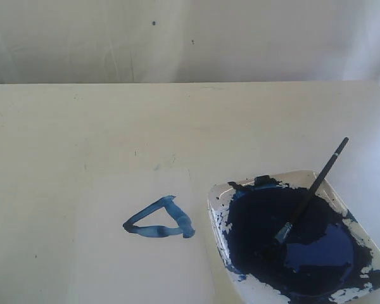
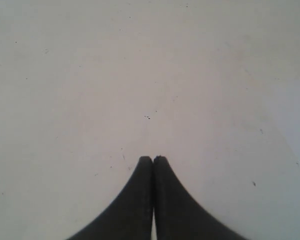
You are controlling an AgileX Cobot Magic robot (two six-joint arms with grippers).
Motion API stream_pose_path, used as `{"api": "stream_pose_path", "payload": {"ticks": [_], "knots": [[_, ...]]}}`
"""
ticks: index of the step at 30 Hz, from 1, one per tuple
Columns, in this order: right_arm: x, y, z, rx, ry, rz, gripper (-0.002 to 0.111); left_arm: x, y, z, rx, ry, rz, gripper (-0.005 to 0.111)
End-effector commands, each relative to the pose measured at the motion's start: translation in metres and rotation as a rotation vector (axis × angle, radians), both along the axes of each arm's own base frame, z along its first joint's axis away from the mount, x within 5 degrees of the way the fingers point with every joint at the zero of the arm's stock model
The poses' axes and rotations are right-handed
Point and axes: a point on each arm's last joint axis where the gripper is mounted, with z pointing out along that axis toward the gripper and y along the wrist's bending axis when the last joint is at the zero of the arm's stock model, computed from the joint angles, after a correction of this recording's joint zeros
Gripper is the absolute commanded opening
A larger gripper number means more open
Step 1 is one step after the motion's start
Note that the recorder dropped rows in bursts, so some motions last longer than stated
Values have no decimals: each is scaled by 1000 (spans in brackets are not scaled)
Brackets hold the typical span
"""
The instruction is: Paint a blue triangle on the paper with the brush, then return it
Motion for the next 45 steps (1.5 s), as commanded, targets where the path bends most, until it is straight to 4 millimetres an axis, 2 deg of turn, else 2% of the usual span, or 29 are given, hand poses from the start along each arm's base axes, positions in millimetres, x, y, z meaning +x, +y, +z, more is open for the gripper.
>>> {"api": "stream_pose_path", "payload": {"ticks": [1, 45], "knots": [[0, 0, -1, 11, -6, 0, 0, 0, -1, -1, -3, 1, -7, 0], [0, 0, -1, 11, -6, 0, 0, 0, -3, -1, -1, 1, -48, 0]]}}
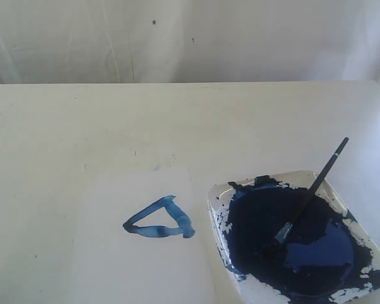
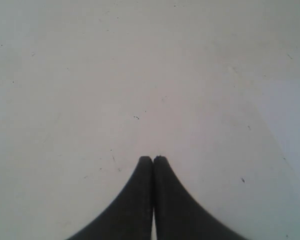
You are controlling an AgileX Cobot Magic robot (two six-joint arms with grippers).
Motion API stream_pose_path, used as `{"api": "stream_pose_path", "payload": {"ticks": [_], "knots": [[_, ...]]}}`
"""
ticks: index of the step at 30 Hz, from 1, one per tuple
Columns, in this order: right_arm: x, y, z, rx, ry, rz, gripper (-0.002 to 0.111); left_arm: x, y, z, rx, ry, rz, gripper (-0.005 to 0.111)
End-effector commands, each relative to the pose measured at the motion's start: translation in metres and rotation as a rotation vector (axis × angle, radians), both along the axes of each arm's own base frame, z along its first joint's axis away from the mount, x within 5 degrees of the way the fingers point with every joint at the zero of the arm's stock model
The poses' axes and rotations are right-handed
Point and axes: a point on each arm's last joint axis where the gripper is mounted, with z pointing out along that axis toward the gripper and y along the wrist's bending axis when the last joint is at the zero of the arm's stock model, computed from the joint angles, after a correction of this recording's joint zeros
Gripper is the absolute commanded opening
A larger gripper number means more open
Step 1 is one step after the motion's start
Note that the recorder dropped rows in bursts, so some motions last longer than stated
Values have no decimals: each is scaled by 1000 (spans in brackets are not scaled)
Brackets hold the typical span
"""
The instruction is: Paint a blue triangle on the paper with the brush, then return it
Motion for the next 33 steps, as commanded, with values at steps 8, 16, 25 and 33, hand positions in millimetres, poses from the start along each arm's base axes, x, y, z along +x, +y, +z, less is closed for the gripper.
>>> {"api": "stream_pose_path", "payload": {"ticks": [8, 16, 25, 33], "knots": [[0, 0, 0, 2, -10, 2, 0, 0, 0, -1, -1, 1, -8, 0], [0, 0, 0, 2, -10, 2, 0, 0, -2, -1, -1, 1, -41, 0], [0, 0, 0, 2, -10, 2, 0, 0, -2, -1, -1, 3, -43, 0], [0, 0, 0, 2, -10, 2, 0, 0, -2, -1, -1, 3, -43, 0]]}}
